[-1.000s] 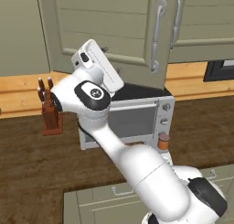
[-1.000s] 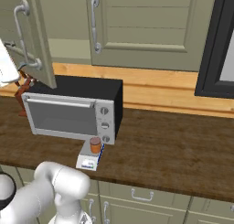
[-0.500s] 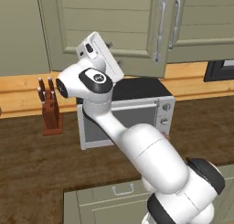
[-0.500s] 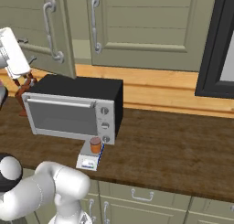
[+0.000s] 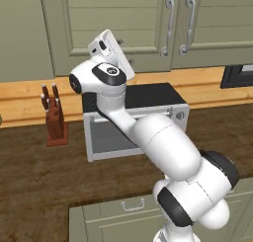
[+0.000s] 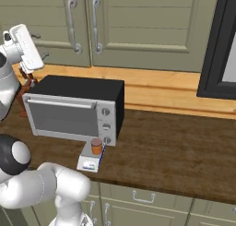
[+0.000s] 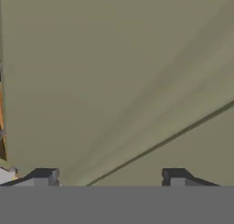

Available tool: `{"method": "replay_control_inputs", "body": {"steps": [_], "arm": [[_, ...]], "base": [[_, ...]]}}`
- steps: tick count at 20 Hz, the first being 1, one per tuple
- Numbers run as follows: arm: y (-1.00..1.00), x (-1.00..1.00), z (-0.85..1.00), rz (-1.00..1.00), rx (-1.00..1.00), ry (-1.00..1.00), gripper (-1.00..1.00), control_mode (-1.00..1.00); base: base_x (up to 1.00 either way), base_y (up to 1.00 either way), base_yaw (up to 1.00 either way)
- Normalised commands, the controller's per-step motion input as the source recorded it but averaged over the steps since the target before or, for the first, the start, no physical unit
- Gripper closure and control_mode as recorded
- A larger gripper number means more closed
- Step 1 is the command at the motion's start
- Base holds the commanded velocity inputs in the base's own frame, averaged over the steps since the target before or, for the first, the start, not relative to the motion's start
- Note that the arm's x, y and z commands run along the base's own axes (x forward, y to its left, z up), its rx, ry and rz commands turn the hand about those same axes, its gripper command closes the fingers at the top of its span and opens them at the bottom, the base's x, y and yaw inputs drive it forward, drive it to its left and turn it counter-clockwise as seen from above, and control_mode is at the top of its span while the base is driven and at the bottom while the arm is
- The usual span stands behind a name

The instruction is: Pick the jam and place it on the digital scale for weighing, and close the cabinet.

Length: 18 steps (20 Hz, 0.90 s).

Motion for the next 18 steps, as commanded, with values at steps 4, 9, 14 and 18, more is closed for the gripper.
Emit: {"method": "replay_control_inputs", "body": {"steps": [4,9,14,18], "arm": [[-0.35,0.61,0.05,0.05,0.07,0.0,-1.0,-1.0],[-0.28,0.49,0.02,0.07,0.06,0.0,-1.0,-1.0],[-0.28,0.42,0.0,0.08,0.04,-0.01,-1.0,-1.0],[-0.4,0.41,0.0,0.11,0.05,-0.05,-1.0,-1.0]], "base": [[0.0,0.0,0.0],[0.0,0.0,0.0],[0.0,0.0,0.0],[0.0,0.0,0.0]]}}
